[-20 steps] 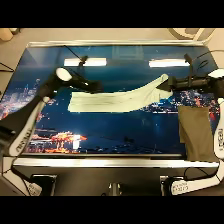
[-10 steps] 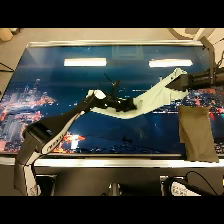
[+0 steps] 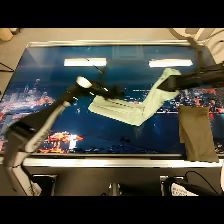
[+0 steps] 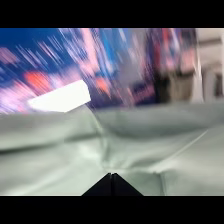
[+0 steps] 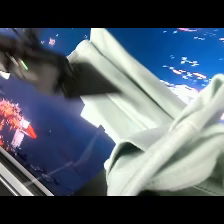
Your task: Fold the shirts.
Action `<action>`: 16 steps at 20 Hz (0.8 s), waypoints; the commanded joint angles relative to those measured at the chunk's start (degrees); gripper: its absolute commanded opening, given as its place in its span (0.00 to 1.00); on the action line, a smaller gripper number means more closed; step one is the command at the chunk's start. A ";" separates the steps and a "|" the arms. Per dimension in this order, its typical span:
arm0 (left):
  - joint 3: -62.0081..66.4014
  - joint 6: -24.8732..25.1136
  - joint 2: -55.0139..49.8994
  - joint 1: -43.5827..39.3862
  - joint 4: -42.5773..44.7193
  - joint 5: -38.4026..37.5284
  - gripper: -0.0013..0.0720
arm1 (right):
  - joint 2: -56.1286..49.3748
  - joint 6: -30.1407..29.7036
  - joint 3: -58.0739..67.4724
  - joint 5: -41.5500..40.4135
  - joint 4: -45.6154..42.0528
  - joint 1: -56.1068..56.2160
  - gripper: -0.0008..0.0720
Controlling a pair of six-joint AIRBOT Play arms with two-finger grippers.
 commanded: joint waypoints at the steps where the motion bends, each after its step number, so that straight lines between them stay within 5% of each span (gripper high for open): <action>1: 0.04 -5.99 11.47 12.70 19.47 -2.23 0.04 | -5.29 0.26 0.07 -6.93 0.44 10.58 0.03; 4: 0.04 -8.09 23.15 24.79 28.68 -4.70 0.05 | -13.53 0.17 0.07 -14.03 3.39 20.15 0.03; 9: -0.13 -4.92 36.37 35.43 29.18 -9.88 0.05 | -27.76 -0.83 0.07 -26.53 17.18 28.46 0.05; 10: -0.13 -4.33 37.59 35.71 29.64 -11.13 0.05 | -29.29 -2.64 0.07 -28.70 21.55 28.52 0.32; 11: -0.13 -3.96 38.45 35.69 29.90 -12.20 0.05 | -29.94 -4.63 0.07 -30.12 25.44 28.35 0.73; 14: -0.13 -3.69 38.88 35.63 29.88 -14.34 0.05 | -27.06 -5.16 0.11 -29.46 23.67 24.28 0.77; 16: -0.13 -2.36 38.84 35.60 29.88 -14.49 0.05 | -23.52 -3.21 0.11 -23.82 14.19 19.10 0.77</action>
